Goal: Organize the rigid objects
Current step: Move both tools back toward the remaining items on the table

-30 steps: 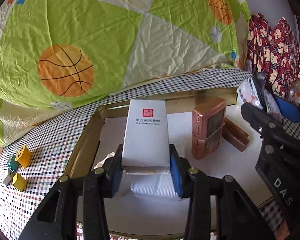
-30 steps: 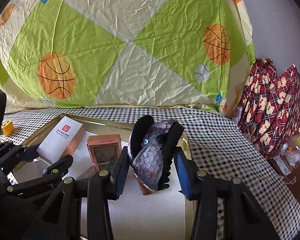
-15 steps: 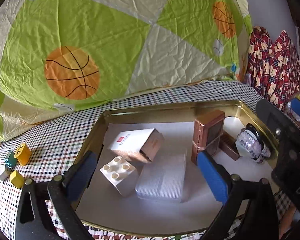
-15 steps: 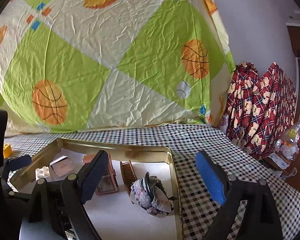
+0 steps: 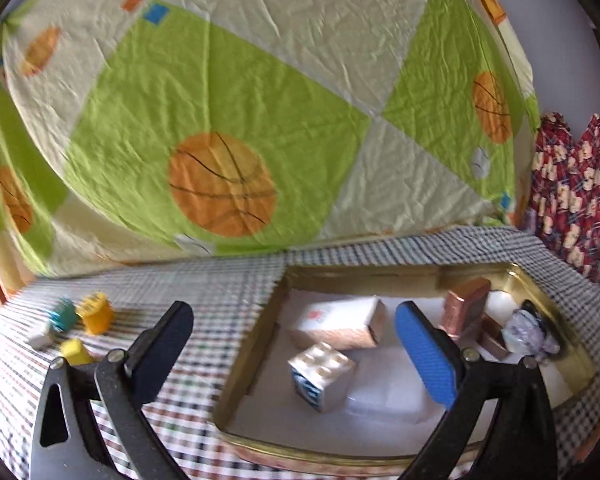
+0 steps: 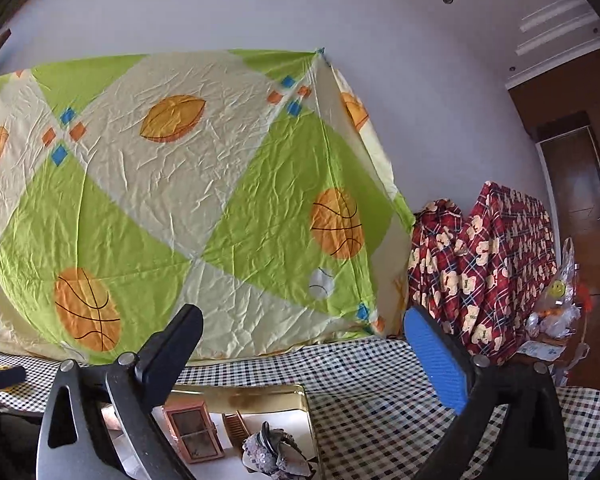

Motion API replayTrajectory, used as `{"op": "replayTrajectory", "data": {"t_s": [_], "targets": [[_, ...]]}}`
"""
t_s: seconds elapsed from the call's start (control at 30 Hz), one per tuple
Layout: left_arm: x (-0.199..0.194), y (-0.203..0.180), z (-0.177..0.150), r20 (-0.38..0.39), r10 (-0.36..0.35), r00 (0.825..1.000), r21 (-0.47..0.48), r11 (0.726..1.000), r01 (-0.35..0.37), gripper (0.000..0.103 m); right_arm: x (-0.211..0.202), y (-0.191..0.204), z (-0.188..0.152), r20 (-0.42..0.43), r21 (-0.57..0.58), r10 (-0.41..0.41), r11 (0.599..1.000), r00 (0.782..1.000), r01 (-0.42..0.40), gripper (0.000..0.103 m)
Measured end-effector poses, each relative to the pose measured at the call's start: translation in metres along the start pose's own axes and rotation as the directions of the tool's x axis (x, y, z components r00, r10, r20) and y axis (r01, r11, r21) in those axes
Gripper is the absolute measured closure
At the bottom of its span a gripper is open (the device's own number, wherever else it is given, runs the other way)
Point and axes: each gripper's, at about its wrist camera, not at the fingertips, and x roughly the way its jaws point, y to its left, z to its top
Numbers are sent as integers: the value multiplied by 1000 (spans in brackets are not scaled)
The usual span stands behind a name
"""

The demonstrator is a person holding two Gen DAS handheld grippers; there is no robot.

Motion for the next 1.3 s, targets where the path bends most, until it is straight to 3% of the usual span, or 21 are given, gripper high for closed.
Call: {"op": "replayTrajectory", "data": {"t_s": [0.2,0.4,0.63,0.87,1.03,1.3], "targets": [[-4,14,-1,5,-11,1000,-18,1000,11,1,6,-1,0,-36,-2,-15,1000,999,15,1],[-18,30,-6,48,-4,999,-79,997,8,1,-6,8,0,15,-47,-40,998,999,40,1],[-25,50,-12,39,-2,999,-82,997,5,1,-19,26,1,78,-131,-11,991,997,21,1],[-29,74,-14,48,65,997,-71,996,-62,1,-36,54,-3,142,-257,75,966,987,-36,1],[-30,95,-15,55,101,993,-84,992,-96,1,-42,79,-7,102,-320,151,941,983,-111,1],[-32,123,-17,65,137,988,-78,988,-132,1,-32,99,-6,-22,-139,195,971,980,-197,1]]}}
